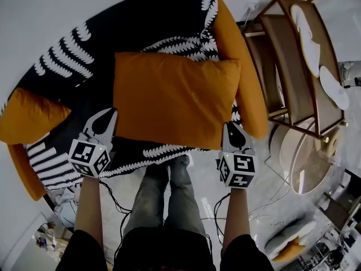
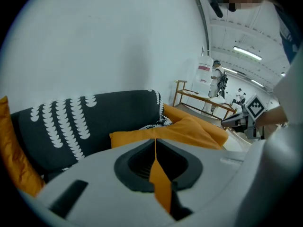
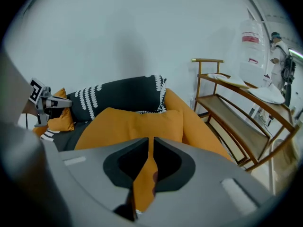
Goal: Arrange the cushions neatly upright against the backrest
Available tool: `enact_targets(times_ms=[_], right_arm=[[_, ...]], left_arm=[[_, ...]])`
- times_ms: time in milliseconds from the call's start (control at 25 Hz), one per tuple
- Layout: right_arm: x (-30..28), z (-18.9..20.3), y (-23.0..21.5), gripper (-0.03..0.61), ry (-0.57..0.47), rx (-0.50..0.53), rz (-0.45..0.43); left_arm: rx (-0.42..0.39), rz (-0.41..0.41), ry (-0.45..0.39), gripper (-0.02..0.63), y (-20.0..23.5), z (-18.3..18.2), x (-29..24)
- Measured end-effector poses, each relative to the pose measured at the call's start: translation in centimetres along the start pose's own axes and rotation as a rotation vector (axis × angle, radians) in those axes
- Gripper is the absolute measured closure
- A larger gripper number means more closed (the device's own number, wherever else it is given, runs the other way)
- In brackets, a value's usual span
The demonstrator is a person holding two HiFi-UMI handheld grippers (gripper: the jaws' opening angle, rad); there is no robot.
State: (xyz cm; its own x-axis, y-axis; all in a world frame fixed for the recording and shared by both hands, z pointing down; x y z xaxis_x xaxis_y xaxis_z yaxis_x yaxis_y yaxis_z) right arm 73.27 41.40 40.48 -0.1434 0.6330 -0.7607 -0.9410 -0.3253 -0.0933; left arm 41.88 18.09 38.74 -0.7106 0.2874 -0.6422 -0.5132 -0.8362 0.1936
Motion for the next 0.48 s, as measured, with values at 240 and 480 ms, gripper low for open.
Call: enact_targets(times_ms=[240, 480], right_arm=[[-5.1, 2.3, -2.1, 0.517, 0.051, -0.012, 0.005], [-8.2, 3.8, -3.2, 0.414, 0.100, -0.017, 0.002]], left_arm=[[0.008, -0.018, 0.079, 0.589, 2.0, 3.3, -4.8], [0.054, -0.052, 0.132, 0.510, 4.3, 6.1, -8.6]])
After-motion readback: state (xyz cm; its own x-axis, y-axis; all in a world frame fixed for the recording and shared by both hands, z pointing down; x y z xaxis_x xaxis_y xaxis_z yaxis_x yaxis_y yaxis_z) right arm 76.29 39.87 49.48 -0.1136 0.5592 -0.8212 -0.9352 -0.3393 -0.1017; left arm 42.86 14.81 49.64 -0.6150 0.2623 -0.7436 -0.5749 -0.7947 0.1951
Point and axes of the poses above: the fingertips, and each gripper's own axes: x backward along the fingers, y to its left, z out of its underside, the point moved 8 cm from there along x, backward along the fingers, and after that the axes turned 3 degrees about y, right-handed, at the moved point
